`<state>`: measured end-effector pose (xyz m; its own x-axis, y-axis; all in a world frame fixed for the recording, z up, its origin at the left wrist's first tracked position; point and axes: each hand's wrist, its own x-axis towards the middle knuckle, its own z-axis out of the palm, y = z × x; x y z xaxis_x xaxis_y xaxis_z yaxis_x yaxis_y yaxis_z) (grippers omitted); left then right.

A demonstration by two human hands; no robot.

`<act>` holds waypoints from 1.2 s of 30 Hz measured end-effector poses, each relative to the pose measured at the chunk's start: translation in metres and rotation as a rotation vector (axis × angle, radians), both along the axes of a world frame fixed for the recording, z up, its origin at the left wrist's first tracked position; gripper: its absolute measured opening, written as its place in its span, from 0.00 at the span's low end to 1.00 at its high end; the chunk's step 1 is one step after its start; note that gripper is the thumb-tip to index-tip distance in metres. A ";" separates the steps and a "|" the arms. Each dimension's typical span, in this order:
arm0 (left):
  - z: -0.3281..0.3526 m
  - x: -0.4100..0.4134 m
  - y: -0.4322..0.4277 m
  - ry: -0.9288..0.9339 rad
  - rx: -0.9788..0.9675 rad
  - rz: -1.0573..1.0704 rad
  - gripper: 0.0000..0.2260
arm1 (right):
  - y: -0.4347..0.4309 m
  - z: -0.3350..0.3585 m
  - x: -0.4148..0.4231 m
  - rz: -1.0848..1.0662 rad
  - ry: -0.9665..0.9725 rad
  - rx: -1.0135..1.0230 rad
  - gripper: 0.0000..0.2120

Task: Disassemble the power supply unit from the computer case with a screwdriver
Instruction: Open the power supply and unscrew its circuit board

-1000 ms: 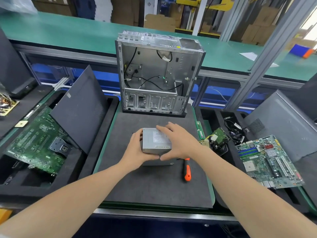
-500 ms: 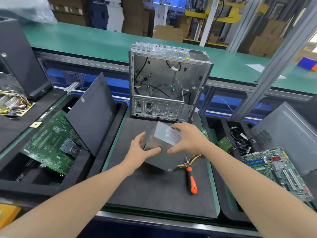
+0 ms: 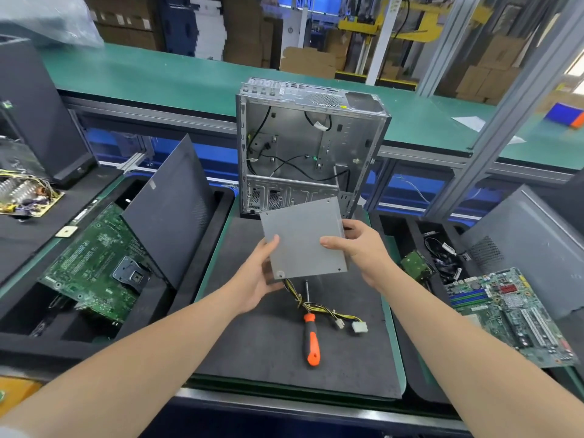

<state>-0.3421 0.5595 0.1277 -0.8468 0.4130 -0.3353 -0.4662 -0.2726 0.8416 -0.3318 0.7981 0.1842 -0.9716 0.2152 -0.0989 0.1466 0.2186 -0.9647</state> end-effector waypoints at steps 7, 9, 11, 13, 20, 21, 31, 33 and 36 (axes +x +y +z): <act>-0.020 0.032 0.028 0.092 -0.452 -0.072 0.36 | 0.023 -0.011 0.009 -0.197 -0.045 -0.174 0.39; -0.042 0.047 0.035 0.220 -0.881 -0.217 0.37 | 0.034 -0.013 0.011 -0.262 -0.074 -0.220 0.36; -0.057 0.058 0.039 0.370 -1.163 -0.322 0.30 | 0.044 -0.016 0.014 -0.301 -0.095 -0.288 0.35; -0.063 0.061 0.040 0.471 -1.240 -0.341 0.22 | 0.052 -0.020 0.018 -0.336 -0.118 -0.323 0.35; -0.063 0.035 0.008 0.613 -1.483 -0.324 0.14 | 0.063 -0.039 0.028 -0.393 -0.220 -0.337 0.40; -0.065 0.031 0.002 0.621 -1.506 -0.309 0.13 | 0.062 -0.041 0.029 -0.398 -0.236 -0.337 0.43; -0.052 0.018 0.021 0.634 -1.158 -0.028 0.16 | 0.049 -0.054 0.035 -0.342 -0.274 -0.450 0.43; -0.036 0.018 0.040 0.266 -0.666 -0.097 0.19 | 0.048 -0.052 0.037 -0.310 -0.254 -0.492 0.41; -0.022 0.016 0.059 0.132 -0.397 -0.257 0.18 | 0.048 -0.049 0.040 -0.271 -0.190 -0.548 0.34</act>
